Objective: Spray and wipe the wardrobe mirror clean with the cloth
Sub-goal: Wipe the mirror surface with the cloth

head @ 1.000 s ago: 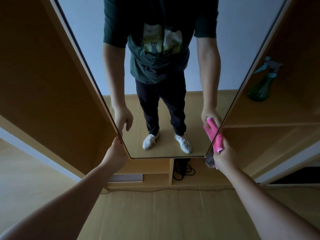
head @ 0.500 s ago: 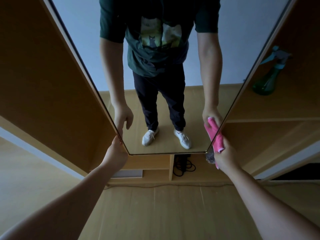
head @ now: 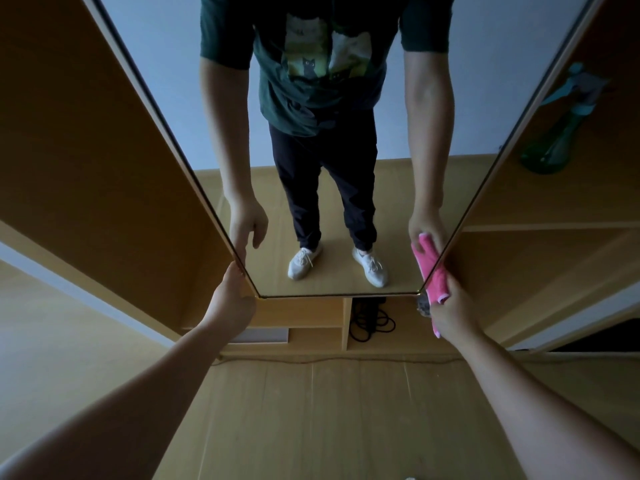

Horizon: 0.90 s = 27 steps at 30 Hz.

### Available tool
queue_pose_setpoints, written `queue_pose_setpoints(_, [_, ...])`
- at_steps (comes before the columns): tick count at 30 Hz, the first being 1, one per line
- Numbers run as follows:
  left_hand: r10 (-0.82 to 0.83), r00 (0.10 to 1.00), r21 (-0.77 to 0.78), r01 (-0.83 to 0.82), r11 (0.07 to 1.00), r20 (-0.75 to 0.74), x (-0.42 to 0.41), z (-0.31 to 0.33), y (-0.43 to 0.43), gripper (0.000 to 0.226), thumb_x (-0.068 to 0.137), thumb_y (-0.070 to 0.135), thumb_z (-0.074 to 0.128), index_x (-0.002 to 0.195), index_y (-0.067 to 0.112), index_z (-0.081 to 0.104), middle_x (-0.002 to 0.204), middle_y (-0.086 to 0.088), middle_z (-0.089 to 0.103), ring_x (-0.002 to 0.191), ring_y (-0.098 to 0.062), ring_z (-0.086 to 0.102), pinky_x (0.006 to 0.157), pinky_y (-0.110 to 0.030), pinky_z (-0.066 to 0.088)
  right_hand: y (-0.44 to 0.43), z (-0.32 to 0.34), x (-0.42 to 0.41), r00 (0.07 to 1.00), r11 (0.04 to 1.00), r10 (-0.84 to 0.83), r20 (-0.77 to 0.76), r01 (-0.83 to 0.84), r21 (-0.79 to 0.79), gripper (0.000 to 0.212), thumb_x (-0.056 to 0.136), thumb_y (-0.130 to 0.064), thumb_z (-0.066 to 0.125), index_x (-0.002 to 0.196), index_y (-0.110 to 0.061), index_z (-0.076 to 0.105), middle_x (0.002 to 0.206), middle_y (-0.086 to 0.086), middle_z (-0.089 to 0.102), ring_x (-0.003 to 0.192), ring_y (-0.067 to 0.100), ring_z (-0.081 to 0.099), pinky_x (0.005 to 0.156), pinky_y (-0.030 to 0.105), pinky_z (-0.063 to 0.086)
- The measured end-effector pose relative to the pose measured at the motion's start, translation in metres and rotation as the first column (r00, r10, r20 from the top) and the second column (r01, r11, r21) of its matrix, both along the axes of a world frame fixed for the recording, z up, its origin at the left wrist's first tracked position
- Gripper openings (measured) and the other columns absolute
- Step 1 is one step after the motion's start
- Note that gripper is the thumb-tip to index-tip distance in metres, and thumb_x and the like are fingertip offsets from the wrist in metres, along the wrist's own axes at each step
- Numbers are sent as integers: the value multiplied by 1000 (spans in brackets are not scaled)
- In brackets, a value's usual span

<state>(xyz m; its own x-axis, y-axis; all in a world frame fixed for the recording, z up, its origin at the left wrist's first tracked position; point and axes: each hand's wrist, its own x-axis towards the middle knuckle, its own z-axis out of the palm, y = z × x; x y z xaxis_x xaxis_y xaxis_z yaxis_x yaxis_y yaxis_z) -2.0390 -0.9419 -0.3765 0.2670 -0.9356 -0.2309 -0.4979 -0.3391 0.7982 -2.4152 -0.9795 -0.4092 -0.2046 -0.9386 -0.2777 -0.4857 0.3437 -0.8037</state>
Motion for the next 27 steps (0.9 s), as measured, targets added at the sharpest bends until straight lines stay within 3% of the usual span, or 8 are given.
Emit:
queue_pose_setpoints(5, [-3,998,74,-2,997,70,-2,-2,11,73,84,-11,49,146,16,25,149,-14,37,134,-30,38,82,-28,42,9,1,4,999,998,-24,23,23,50,68,88,12,44,148,-21,37,143,11,48,124,31,51,95,36,43])
queue_pose_setpoints(9, [-12,996,101,3,995,85,-2,9,24,72,85,-9,48,148,17,25,149,-11,37,137,-26,35,89,-25,38,27,14,6,1000,992,-27,3,26,124,65,89,8,44,147,-20,39,143,14,48,118,34,55,94,37,48])
queue_pose_setpoints(12, [-45,990,75,35,997,135,-3,28,31,61,86,-6,47,142,16,40,139,-8,50,127,-23,47,86,-23,39,43,36,15,995,987,96,34,-100,129,54,92,1,50,140,-22,48,133,12,57,96,21,62,81,32,56])
queue_pose_setpoints(15, [-110,988,18,109,994,109,-10,54,34,48,85,-7,45,122,20,59,119,-1,64,106,-9,61,91,-25,48,51,72,34,972,975,217,86,-221,31,43,92,-10,58,131,-27,56,118,-2,65,80,7,65,59,18,56])
queue_pose_setpoints(19, [-259,965,-42,261,964,45,-21,102,35,36,87,3,53,104,34,62,103,10,67,92,-1,66,82,-25,56,52,135,73,908,923,384,165,-372,-104,45,87,-6,65,124,-31,60,111,-8,67,91,10,68,76,34,59])
queue_pose_setpoints(22, [-348,937,-130,341,931,-36,-28,155,37,31,87,22,66,114,36,59,98,26,66,94,12,61,71,-6,49,52,193,102,811,826,551,195,-499,-262,44,84,-3,68,106,-41,64,102,-12,72,91,5,67,74,23,55])
queue_pose_setpoints(24, [-373,919,-219,341,914,-129,-32,194,41,29,84,25,70,105,40,59,98,29,67,94,10,63,70,-5,48,54,234,121,766,766,618,175,-537,-354,41,84,-3,69,103,-39,66,97,-16,72,88,3,68,70,17,53])
queue_pose_setpoints(27, [-402,898,-311,336,889,-179,-33,247,48,35,76,37,76,108,27,63,99,11,72,93,-6,68,74,-16,54,55,288,145,708,660,696,116,-568,-492,31,83,-6,71,106,-27,70,96,-8,73,91,9,69,76,22,54])
